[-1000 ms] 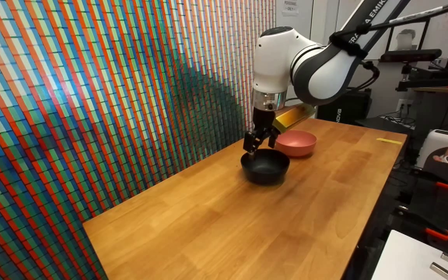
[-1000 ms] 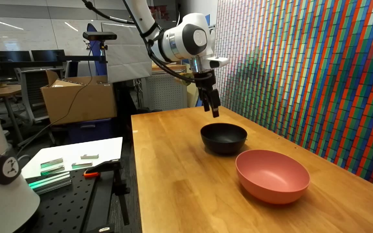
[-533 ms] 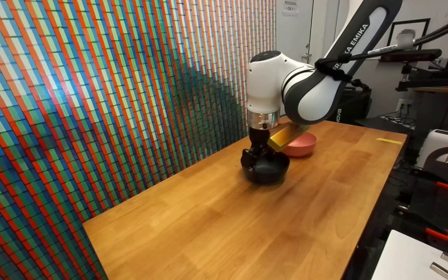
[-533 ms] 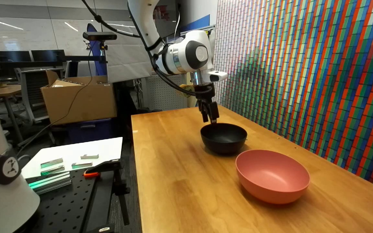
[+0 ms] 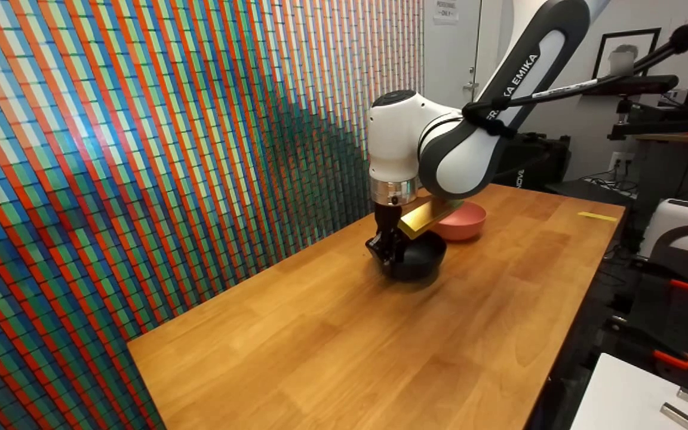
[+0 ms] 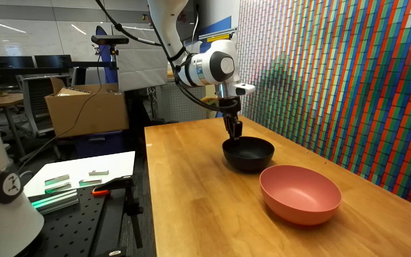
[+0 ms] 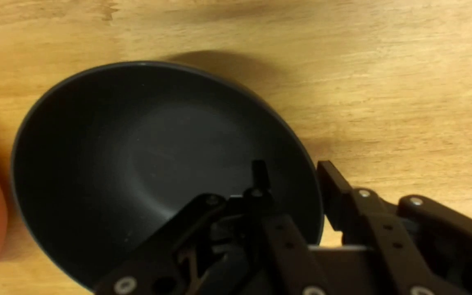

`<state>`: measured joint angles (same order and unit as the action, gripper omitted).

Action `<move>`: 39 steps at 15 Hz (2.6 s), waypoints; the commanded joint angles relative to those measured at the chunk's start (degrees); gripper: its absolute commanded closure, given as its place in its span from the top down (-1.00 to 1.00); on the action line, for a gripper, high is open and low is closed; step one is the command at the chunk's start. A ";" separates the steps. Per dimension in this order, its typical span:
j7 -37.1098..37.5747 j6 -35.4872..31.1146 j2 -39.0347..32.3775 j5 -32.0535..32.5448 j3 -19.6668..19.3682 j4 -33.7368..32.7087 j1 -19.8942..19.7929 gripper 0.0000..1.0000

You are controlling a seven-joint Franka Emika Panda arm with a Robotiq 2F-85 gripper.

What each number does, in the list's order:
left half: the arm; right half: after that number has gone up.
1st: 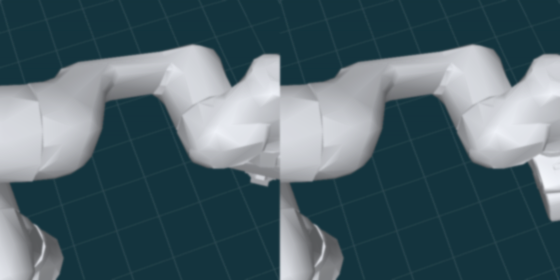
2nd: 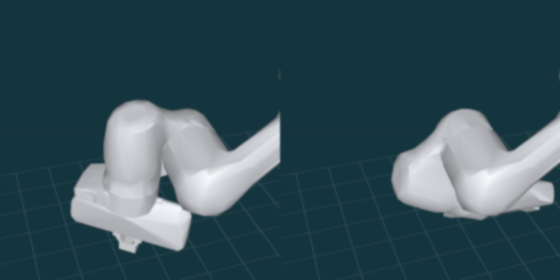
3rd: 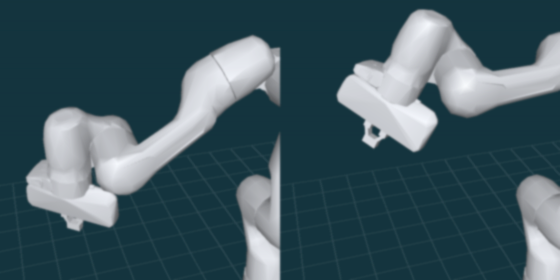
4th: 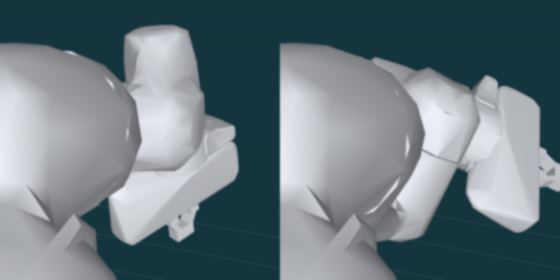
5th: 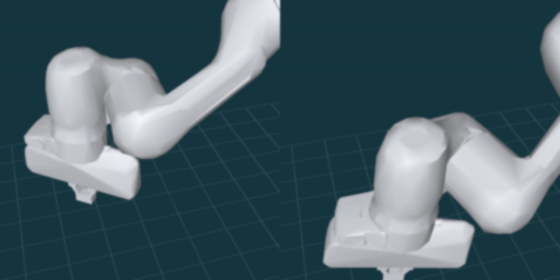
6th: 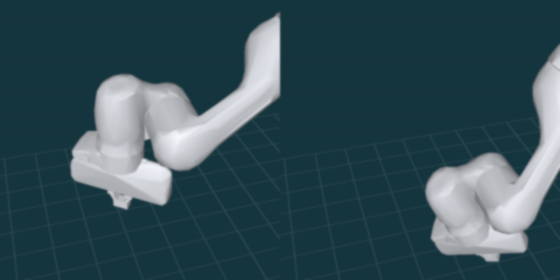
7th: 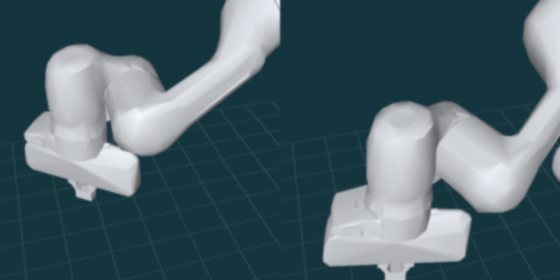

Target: Put the black bowl inside the light-pink bowl

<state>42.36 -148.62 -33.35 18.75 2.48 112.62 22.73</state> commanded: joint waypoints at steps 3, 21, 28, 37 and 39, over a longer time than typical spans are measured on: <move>-1.30 4.38 -3.47 -2.55 -1.21 -6.24 1.32 -0.94; -4.26 22.77 12.03 -10.49 0.48 -7.68 -3.68 -0.89; -2.54 20.27 13.78 -6.63 -2.73 -7.30 -7.53 -0.90; -2.40 16.79 11.58 -6.46 -6.51 -4.32 -12.36 -0.91; -2.27 15.82 10.63 -6.47 -7.08 -3.70 -12.81 -0.91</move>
<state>38.83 -130.51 -22.14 11.20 -3.86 107.83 10.42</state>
